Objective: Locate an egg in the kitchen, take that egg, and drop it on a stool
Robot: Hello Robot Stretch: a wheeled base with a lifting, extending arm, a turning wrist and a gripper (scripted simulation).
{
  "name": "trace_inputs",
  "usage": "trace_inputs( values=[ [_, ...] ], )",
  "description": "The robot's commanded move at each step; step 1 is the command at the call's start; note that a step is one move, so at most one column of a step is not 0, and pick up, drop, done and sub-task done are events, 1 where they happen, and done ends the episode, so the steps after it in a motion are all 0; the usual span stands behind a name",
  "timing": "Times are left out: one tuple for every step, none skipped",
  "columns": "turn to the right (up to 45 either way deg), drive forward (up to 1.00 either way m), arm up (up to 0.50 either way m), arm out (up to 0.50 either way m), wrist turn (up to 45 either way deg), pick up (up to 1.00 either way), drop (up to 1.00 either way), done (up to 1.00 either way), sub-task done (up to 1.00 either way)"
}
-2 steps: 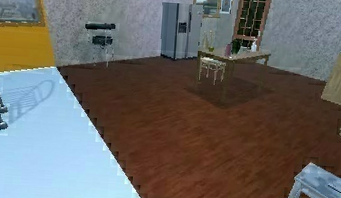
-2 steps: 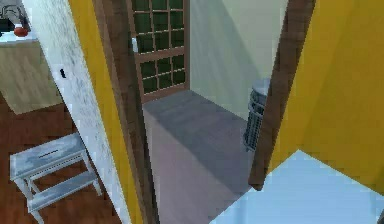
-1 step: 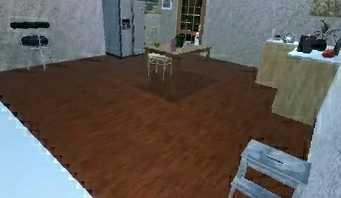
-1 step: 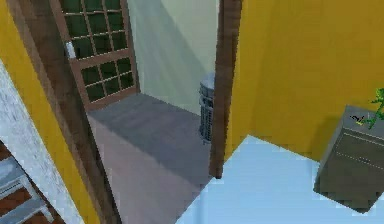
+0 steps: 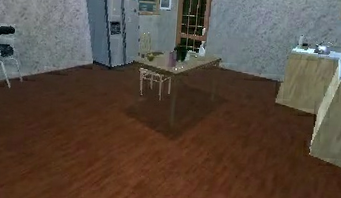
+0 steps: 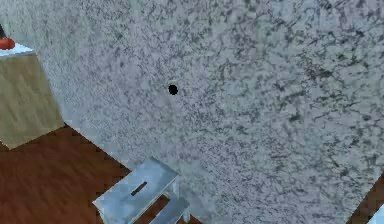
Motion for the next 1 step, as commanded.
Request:
trace_inputs(
  values=[
    [0.0, 0.30, 0.00, 0.00, 0.0, 0.00, 0.00, 0.00, 0.00]
  ],
)
